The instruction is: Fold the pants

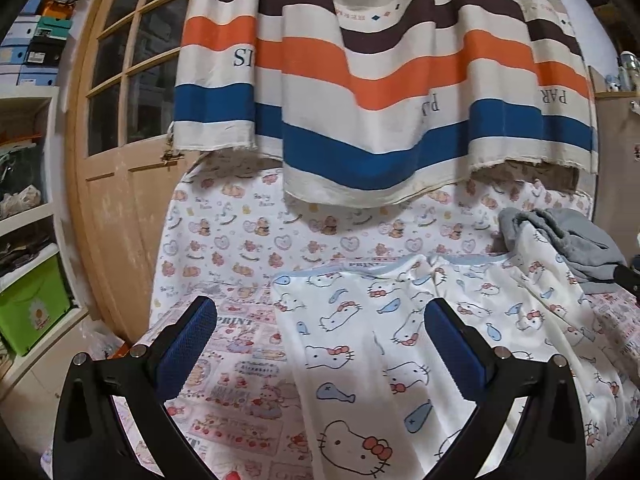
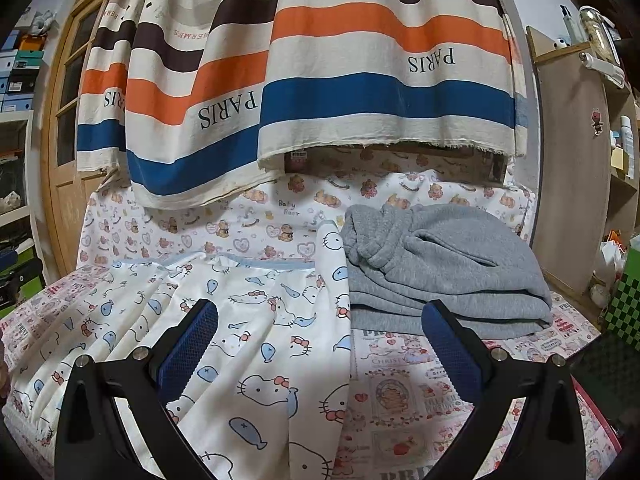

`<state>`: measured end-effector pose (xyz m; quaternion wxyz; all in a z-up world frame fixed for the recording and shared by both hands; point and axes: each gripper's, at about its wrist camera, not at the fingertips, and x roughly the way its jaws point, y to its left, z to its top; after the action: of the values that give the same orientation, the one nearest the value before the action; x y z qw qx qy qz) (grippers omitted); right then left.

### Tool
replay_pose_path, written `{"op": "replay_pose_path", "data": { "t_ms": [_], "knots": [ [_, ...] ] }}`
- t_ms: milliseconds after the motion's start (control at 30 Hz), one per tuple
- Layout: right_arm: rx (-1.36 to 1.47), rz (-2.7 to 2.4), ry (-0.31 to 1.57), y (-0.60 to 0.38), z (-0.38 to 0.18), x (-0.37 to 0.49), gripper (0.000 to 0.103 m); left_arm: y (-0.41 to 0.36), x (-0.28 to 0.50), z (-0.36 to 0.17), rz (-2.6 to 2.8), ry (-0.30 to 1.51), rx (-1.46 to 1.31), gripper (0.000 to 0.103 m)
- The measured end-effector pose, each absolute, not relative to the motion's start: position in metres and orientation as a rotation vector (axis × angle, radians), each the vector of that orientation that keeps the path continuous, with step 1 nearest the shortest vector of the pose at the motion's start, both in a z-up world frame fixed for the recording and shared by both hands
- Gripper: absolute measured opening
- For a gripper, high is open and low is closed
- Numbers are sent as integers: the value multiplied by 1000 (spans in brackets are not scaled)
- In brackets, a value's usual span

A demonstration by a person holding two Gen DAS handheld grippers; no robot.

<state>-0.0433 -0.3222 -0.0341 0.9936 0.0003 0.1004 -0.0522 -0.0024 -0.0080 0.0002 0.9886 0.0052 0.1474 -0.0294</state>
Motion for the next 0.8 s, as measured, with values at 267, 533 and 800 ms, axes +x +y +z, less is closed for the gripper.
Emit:
{"op": "replay_pose_path", "data": {
  "t_ms": [267,533,800],
  "knots": [
    [-1,-94,206,-322,-34,-45,103,-7,-2,0,-60,299,7,103],
    [-1,-112,238,-320,-34,-39,103,-10,-3,1,-95,288,21,103],
    [2,-119,205,-321,-34,-45,103,-11,-1,1,-75,289,12,103]
  ]
}}
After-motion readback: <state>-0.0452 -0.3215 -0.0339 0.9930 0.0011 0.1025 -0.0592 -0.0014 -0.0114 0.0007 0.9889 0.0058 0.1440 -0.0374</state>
